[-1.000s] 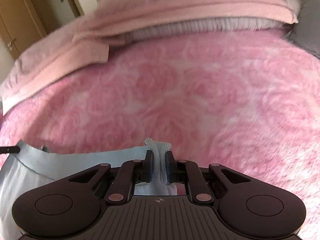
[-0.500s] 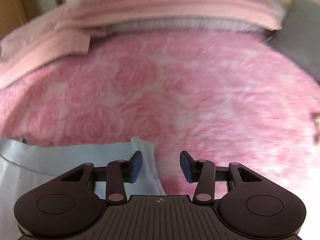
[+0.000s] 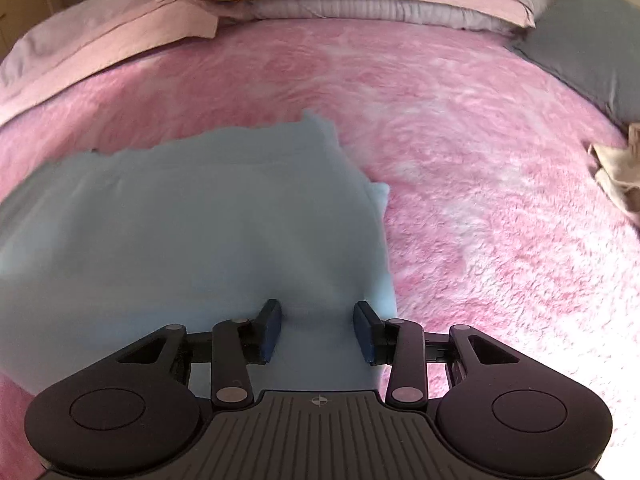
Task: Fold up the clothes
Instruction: 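Open both grippers, release the folded sweatshirt and raise them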
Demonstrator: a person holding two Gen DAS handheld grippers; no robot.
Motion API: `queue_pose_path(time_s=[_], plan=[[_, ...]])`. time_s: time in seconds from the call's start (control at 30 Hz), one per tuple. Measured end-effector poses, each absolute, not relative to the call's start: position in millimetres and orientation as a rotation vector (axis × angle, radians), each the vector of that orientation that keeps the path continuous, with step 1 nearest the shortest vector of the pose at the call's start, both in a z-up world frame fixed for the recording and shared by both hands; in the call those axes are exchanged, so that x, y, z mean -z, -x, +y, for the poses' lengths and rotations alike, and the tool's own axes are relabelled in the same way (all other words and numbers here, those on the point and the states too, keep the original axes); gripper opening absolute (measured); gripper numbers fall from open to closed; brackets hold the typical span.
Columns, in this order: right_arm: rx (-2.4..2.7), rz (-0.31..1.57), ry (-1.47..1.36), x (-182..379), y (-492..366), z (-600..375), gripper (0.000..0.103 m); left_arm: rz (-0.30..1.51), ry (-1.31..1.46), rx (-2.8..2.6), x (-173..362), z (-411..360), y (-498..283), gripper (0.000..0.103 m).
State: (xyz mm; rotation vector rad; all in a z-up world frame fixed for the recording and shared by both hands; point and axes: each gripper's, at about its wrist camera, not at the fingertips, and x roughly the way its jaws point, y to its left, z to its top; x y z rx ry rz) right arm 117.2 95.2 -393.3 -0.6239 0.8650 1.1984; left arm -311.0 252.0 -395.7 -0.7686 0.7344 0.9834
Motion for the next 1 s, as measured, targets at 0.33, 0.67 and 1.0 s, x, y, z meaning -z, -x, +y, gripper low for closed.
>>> queue_pose_path(time_s=[0.33,0.67,1.0], plan=[[-0.836,1.298,0.029,365,-149,-4,0.073,0.492,1.277,-1.166,351,183,386,0.039],[-0.76,1.381,-0.365,416,-159,-6,0.071,0.146,1.572,-1.237,419,182,386,0.029],[-0.755,1.34,-0.216,407,-139,0,0.015,0.294,1.422,-1.115,409,225,400,0.01]])
